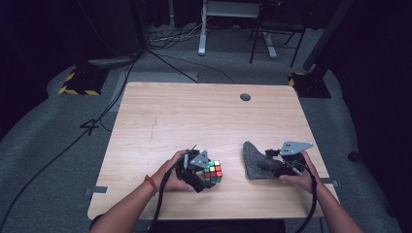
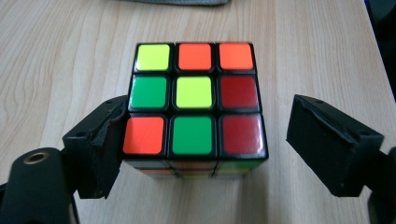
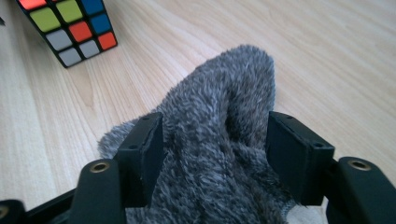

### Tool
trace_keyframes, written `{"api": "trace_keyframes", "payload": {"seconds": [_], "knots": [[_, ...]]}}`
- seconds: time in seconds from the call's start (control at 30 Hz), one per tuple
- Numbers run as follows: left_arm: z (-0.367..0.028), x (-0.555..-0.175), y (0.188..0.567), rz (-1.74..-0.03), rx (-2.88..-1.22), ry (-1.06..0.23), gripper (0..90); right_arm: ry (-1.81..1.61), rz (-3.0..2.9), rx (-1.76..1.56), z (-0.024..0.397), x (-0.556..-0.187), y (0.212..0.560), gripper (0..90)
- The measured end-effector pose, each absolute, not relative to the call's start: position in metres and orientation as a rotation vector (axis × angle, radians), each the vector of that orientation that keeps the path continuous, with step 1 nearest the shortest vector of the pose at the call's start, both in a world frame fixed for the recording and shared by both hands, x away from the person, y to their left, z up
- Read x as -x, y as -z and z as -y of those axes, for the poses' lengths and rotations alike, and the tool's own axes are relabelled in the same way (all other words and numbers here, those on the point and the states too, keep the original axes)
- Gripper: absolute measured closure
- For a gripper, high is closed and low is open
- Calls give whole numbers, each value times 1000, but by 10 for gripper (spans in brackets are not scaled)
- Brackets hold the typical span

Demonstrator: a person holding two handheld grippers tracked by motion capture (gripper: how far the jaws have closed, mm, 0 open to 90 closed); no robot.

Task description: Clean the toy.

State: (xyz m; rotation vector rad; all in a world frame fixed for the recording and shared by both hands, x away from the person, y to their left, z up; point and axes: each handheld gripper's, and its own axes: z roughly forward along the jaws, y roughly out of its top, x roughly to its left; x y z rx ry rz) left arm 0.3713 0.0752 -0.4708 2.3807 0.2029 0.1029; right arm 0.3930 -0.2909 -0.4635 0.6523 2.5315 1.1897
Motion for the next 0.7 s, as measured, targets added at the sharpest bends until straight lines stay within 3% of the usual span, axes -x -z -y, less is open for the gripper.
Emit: {"api": "trace_keyframes", "payload": {"seconds": [0.23,0.7], "knots": [[-87,-363,472,-230,-2395,-109,160,-1220,-2474,-639,292,-386,450,326],[-90,-355,473,-213,-2422,-103,231,-1246,-2465,-585,282,-378,447,374]]}}
